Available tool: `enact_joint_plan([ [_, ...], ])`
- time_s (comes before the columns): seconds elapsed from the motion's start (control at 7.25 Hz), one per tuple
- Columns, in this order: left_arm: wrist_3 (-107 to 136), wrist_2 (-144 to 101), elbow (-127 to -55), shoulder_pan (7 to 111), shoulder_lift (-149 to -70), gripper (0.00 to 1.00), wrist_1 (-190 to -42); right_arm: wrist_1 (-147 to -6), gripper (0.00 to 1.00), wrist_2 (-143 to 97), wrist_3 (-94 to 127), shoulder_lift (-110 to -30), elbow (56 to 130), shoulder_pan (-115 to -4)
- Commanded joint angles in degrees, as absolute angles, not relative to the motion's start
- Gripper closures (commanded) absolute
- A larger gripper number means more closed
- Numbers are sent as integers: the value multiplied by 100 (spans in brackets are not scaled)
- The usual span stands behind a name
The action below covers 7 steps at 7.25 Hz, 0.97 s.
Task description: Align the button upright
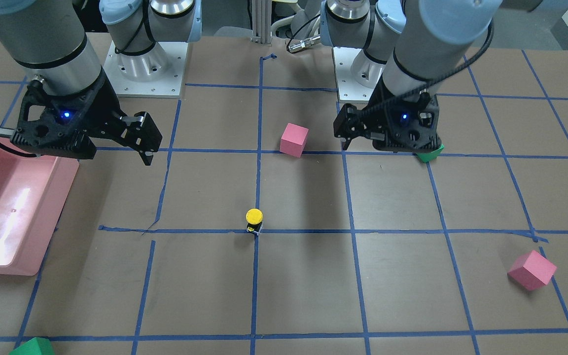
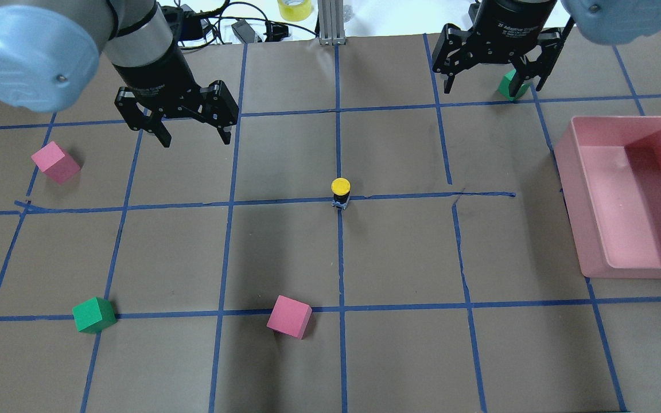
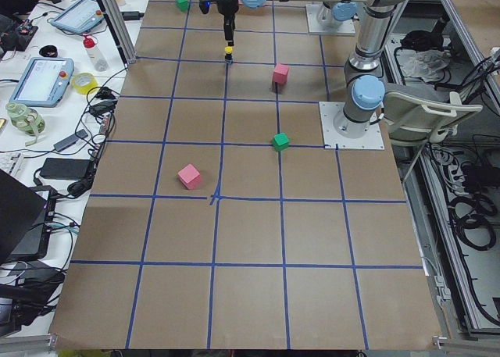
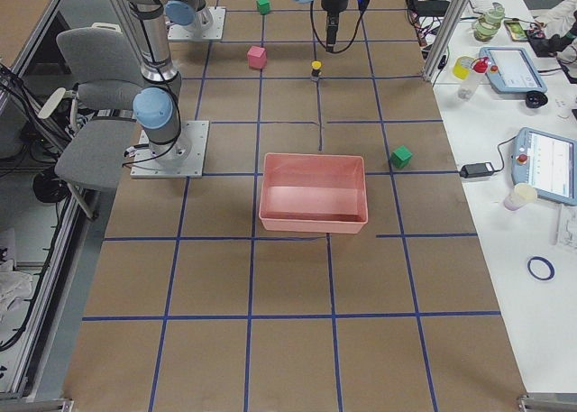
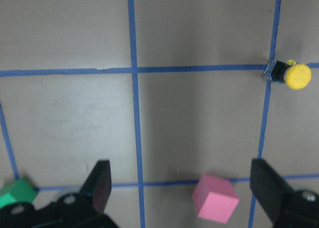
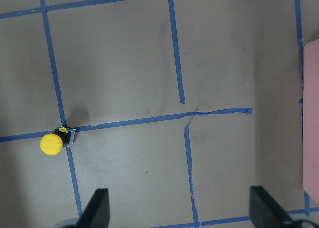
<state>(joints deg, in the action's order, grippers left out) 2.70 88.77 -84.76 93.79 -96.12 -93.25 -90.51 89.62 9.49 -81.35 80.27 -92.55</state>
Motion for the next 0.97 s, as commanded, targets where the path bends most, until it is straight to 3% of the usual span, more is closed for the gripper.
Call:
enact_joint_plan([
  [0.0, 220, 8947, -8594, 9387, -9431, 0, -8744, -9053, 0, 8956, 949, -8139, 8042, -9255],
  [0.83, 220, 8956, -8982, 9369, -9158, 0, -8244, -9079, 0, 8965, 949, -8139, 8060, -9255],
])
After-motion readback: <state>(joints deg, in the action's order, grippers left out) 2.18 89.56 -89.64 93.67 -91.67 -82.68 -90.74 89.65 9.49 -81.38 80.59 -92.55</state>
